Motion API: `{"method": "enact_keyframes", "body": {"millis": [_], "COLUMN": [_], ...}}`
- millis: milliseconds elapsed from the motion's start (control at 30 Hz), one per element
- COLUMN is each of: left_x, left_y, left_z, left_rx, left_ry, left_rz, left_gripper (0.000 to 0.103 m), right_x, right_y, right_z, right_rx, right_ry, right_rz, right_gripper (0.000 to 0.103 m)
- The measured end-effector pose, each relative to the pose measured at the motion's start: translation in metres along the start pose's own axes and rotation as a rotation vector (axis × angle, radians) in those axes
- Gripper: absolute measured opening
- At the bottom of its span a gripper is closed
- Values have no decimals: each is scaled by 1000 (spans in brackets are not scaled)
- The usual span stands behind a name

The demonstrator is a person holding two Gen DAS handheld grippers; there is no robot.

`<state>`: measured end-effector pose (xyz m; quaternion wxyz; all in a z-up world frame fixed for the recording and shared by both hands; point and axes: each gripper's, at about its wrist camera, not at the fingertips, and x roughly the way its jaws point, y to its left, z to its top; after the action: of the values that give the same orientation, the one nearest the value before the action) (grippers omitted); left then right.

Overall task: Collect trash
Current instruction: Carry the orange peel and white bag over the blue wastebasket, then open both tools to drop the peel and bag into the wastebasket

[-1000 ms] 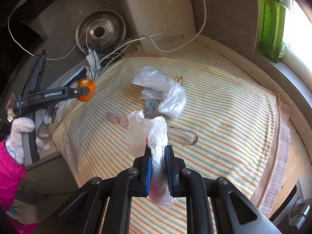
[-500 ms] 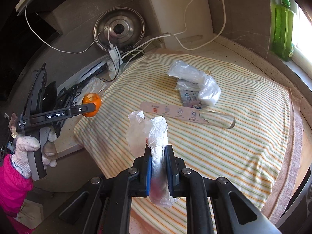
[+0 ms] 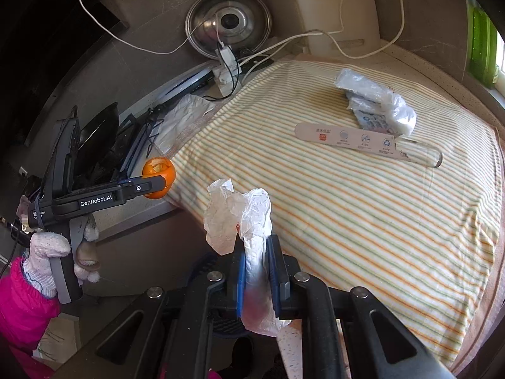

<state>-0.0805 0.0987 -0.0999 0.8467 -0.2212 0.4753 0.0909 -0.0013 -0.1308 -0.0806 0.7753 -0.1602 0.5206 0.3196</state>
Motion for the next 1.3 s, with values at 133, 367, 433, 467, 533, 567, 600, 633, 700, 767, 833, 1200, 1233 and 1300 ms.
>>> {"method": "enact_keyframes", "body": {"millis": [133, 367, 433, 467, 533, 567, 600, 633, 700, 767, 833, 1200, 1233, 1300], "left_x": [-5, -9, -8, -7, -3, 0, 3, 6, 13, 22, 29, 64, 66, 72], "left_y": [16, 38, 43, 44, 46, 48, 49, 50, 52, 54, 57, 62, 63, 64], "left_z": [-22, -60, -70, -74, -84, -89, -94, -98, -108, -117, -125, -146, -147, -149], "left_rx": [-15, -48, -54, -54, -53, -52, -52, -51, -45, -44, -44, -24, -26, -29], "left_ry": [23, 64, 77, 84, 101, 111, 123, 136, 160, 183, 201, 274, 281, 292], "left_rz": [3, 10, 9, 10, 11, 12, 12, 12, 19, 29, 35, 68, 69, 73], "left_gripper": [49, 49, 49, 49, 49, 49, 49, 49, 49, 49, 49, 49, 49, 49], "right_x": [12, 34, 39, 43, 49, 53, 57, 61, 69, 79, 90, 130, 133, 139], "right_y": [19, 47, 53, 55, 60, 62, 64, 66, 70, 75, 78, 86, 86, 86], "right_z": [-13, -36, -42, -45, -50, -52, -54, -57, -61, -65, -70, -90, -92, -94], "right_rx": [-3, -11, -14, -14, -12, -12, -10, -9, -13, -24, -31, -36, -34, -26], "right_ry": [24, 69, 81, 88, 102, 108, 114, 120, 131, 149, 168, 237, 242, 253], "right_rz": [18, 29, 28, 27, 27, 25, 23, 22, 24, 18, 4, -17, -20, -21], "right_gripper": [11, 11, 11, 11, 11, 12, 12, 12, 13, 13, 13, 16, 17, 17]}}
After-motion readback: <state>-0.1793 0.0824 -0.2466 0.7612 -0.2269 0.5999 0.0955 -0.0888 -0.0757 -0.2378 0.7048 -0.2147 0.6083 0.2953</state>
